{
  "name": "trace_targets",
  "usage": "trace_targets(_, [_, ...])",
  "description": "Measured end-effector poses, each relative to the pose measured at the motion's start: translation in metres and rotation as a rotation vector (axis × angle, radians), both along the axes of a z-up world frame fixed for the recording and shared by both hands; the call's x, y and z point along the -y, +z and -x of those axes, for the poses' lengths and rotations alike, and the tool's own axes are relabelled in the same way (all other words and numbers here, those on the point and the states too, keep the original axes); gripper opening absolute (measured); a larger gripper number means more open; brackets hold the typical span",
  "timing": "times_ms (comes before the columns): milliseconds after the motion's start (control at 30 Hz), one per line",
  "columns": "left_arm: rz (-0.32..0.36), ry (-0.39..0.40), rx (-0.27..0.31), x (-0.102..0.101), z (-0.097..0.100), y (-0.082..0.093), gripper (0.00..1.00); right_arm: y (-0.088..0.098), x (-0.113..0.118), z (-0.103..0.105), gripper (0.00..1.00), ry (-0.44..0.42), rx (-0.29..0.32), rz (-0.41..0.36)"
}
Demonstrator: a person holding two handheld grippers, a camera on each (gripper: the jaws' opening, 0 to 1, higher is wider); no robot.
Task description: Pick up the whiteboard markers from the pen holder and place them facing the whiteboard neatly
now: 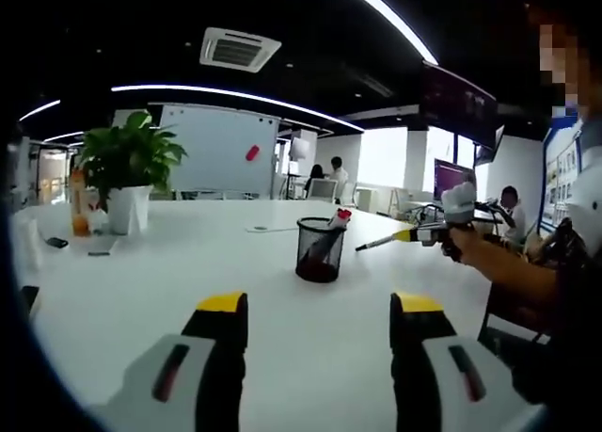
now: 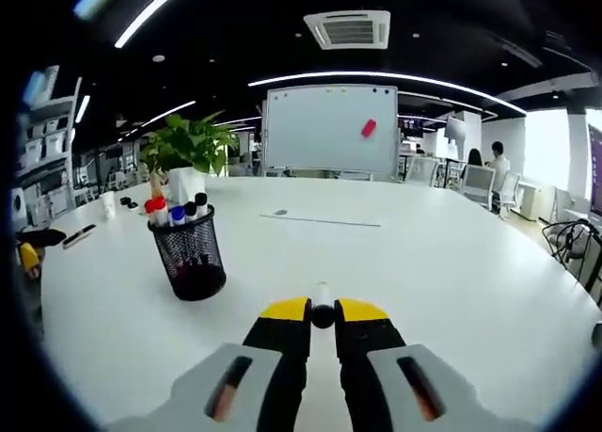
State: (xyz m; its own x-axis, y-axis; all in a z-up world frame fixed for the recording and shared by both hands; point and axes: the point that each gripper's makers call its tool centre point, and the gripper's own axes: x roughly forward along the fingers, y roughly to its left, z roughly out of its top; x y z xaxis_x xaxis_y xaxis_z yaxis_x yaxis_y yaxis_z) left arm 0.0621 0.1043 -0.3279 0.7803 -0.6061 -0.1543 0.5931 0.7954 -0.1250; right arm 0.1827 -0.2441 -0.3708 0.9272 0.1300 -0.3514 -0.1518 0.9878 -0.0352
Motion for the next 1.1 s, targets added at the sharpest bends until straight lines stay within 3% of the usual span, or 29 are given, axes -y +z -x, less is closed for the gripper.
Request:
trace_targets(400, [-0.004,-0.024,-0.037,0.014,0.007,-0.010,0.62,-0.005,-0.007,0.002,0.13,0.028,-0.037,-0.017])
trace_targets(667, [-0.006,-0.043,-0.013,0.022,0.009,-0.002,0.62,-0.011,-0.019,0.001,0.13,0.061,-0.054,-0.003])
trace_targets(1100, [0.002,-0.023,-0.008,0.017,0.012,-0.003,0.62,-0.012,-0.018,0.006,0.13,0.057,-0.074,-0.003])
